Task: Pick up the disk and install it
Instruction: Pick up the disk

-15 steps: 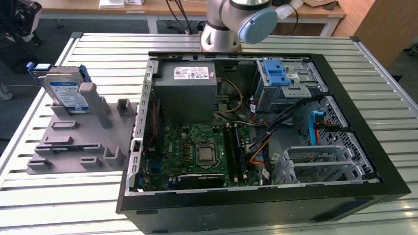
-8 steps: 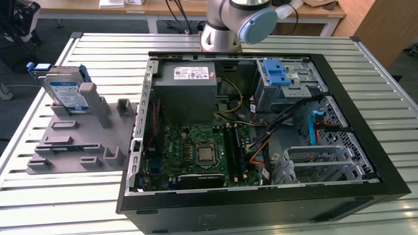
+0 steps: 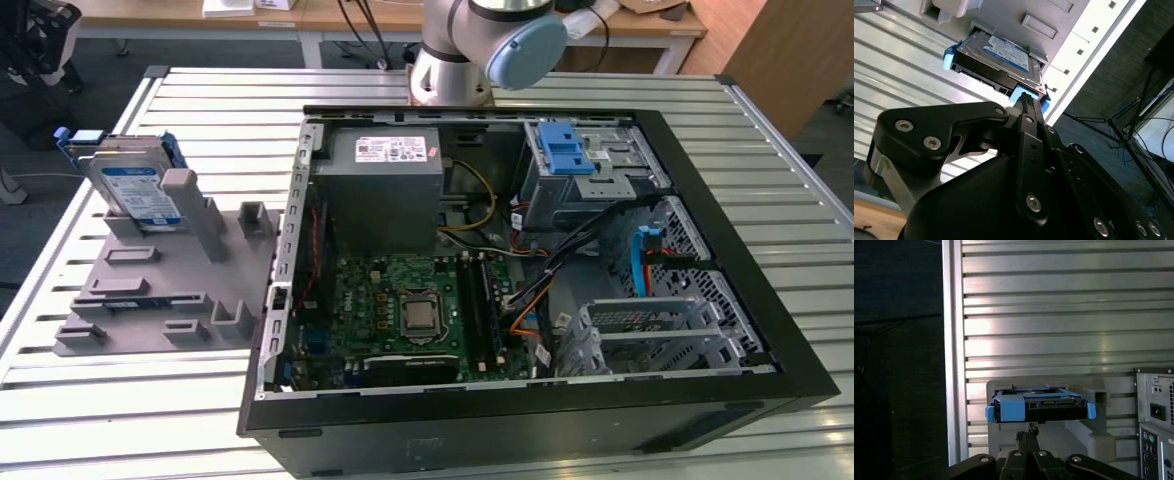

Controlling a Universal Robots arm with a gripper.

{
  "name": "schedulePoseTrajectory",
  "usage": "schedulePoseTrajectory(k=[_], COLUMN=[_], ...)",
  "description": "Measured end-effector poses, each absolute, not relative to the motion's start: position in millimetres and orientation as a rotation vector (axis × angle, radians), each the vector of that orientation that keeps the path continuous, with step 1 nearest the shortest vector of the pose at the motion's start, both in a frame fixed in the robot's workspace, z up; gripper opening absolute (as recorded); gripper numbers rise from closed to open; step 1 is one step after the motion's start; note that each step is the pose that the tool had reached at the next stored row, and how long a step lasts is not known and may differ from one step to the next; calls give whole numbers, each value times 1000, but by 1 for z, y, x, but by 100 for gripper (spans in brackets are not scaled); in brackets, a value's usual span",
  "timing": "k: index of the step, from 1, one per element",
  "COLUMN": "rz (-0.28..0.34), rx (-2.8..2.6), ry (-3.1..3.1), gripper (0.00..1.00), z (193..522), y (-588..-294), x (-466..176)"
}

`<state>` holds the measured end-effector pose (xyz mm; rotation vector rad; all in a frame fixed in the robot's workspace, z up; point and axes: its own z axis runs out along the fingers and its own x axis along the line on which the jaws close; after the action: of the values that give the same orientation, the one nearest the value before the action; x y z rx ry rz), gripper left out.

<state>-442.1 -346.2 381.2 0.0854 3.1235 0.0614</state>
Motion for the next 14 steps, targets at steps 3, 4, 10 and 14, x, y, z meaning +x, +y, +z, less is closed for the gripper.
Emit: schedulePoseTrajectory(k=[3, 4, 10, 14], rz=[62, 62, 62, 62], rx=[44, 34, 23, 23], ry=[3125, 3125, 3125, 3125], gripper=[11, 11, 11, 11], z=[381, 381, 381, 381], y=[-346, -346, -346, -346], x=[-442, -442, -442, -442])
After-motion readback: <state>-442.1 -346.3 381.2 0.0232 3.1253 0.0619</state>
